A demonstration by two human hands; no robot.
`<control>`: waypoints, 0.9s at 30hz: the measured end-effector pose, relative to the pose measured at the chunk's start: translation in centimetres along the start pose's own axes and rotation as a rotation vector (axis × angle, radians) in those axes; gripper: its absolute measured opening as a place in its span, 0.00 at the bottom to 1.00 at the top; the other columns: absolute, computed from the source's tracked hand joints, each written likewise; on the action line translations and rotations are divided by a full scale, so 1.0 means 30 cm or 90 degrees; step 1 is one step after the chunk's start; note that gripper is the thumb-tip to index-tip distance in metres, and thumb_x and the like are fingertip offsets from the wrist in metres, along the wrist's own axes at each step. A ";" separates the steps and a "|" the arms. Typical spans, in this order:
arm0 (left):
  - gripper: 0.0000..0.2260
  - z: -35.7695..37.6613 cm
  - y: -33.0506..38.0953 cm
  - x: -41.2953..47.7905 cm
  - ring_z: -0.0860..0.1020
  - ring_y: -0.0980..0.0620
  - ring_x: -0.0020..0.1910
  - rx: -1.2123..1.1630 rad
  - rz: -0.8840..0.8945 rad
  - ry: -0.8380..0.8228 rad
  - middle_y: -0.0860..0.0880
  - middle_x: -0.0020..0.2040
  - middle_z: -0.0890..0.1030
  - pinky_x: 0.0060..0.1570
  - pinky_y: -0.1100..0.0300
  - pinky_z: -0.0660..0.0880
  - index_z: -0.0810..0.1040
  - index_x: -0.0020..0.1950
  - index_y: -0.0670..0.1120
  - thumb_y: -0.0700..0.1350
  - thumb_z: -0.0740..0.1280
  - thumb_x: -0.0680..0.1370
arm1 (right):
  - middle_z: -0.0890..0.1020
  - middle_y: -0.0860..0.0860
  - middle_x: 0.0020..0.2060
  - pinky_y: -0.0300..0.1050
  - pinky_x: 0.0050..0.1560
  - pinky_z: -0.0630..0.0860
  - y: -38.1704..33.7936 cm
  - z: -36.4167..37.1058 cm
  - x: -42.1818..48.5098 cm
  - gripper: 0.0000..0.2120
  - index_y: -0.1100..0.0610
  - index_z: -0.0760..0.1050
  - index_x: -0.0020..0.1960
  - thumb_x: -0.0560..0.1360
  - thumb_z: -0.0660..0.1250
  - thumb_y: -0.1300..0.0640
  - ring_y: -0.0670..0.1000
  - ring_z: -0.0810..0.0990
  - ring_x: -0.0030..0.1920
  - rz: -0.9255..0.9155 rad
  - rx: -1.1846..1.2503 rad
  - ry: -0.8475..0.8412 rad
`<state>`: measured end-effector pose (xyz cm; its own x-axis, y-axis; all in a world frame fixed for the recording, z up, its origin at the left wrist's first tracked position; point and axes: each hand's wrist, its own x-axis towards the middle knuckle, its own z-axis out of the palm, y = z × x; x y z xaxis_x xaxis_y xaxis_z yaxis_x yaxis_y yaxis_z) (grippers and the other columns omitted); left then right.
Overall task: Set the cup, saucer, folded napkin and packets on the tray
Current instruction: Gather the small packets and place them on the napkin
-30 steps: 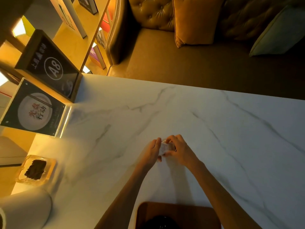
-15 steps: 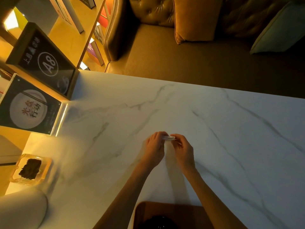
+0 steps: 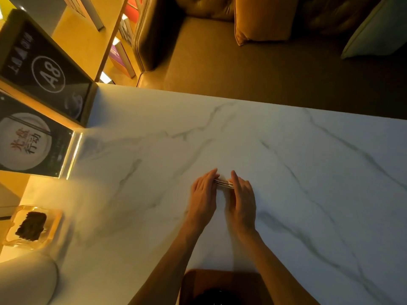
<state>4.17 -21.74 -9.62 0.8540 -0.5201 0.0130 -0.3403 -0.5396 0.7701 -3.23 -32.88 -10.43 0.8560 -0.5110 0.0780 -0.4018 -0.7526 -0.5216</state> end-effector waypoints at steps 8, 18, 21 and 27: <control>0.20 0.043 -0.048 -0.013 0.67 0.52 0.73 0.105 0.099 -0.008 0.49 0.72 0.72 0.71 0.57 0.62 0.61 0.76 0.51 0.46 0.53 0.84 | 0.77 0.60 0.63 0.61 0.66 0.71 -0.008 -0.001 -0.011 0.38 0.56 0.55 0.75 0.72 0.73 0.56 0.61 0.75 0.65 -0.032 -0.042 0.020; 0.23 0.045 -0.051 -0.024 0.61 0.58 0.73 0.048 0.027 -0.018 0.58 0.72 0.65 0.72 0.60 0.62 0.57 0.76 0.62 0.48 0.59 0.83 | 0.77 0.55 0.63 0.63 0.71 0.64 -0.048 0.032 0.006 0.28 0.54 0.62 0.74 0.77 0.66 0.51 0.54 0.73 0.67 -0.013 -0.031 0.041; 0.21 0.046 -0.048 -0.026 0.64 0.50 0.73 0.060 0.084 0.002 0.51 0.72 0.66 0.70 0.53 0.64 0.62 0.75 0.53 0.49 0.58 0.82 | 0.77 0.56 0.63 0.61 0.66 0.70 -0.030 0.040 -0.013 0.26 0.54 0.65 0.72 0.77 0.68 0.53 0.54 0.73 0.67 -0.058 0.026 0.061; 0.21 0.060 -0.054 -0.024 0.65 0.45 0.73 0.065 0.083 0.038 0.45 0.72 0.67 0.71 0.46 0.66 0.64 0.73 0.47 0.50 0.59 0.81 | 0.75 0.52 0.68 0.61 0.69 0.68 -0.028 0.051 -0.012 0.29 0.51 0.62 0.73 0.75 0.70 0.51 0.54 0.69 0.71 -0.069 0.008 0.055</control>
<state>3.40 -21.68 -12.02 0.8208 -0.5515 0.1491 -0.4853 -0.5355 0.6912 -2.69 -31.44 -11.32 0.8624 -0.4618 0.2075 -0.3041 -0.8002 -0.5169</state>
